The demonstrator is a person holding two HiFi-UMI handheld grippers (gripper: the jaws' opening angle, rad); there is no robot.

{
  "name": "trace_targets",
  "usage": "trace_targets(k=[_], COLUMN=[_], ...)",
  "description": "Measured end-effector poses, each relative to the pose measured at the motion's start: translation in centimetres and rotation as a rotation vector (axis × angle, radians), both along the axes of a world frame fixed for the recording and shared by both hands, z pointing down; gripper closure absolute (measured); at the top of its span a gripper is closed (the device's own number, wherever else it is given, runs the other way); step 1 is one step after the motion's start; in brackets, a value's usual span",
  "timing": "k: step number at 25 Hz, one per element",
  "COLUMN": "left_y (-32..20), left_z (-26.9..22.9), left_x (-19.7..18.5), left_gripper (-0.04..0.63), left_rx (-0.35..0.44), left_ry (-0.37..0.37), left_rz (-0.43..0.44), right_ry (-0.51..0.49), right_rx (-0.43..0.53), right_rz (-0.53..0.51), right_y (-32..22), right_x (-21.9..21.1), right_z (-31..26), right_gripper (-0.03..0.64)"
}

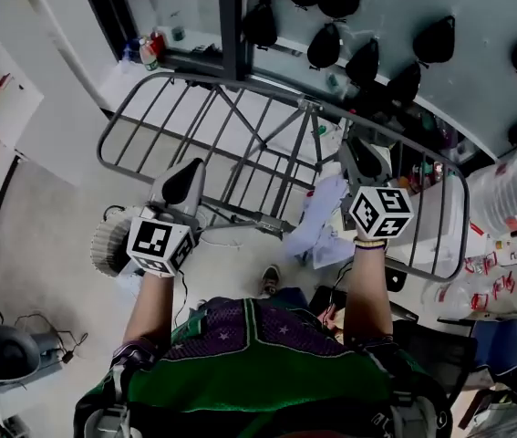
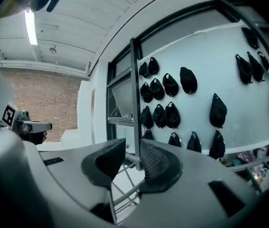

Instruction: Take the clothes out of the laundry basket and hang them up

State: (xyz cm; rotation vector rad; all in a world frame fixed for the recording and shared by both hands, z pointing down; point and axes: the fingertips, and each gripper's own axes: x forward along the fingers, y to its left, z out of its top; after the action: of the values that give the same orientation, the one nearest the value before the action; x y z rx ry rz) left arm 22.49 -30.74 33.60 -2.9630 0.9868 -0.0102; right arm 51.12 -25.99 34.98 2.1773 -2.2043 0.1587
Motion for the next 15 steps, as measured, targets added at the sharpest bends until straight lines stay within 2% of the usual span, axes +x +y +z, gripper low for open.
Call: trace_targets(k=[8,15], left_y=[0.1,2.0], left_z=[-1.9,-3.4], left_x=[-12.7,-24.0], left_gripper=[0.578,0.577], left_rx=[0.044,0.060], left_ry=[0.002,0.014], left_rz=[-0.122,-0.196], right_ry=[0.036,0.025], right_rx=[0.031,0.051], right_rz=[-0.157,-0.224], right_y=[-3.5,-2.8], right_x=[-14.0,-25.2], right_z=[-2.7,-4.2], right_gripper=[0.531,0.531])
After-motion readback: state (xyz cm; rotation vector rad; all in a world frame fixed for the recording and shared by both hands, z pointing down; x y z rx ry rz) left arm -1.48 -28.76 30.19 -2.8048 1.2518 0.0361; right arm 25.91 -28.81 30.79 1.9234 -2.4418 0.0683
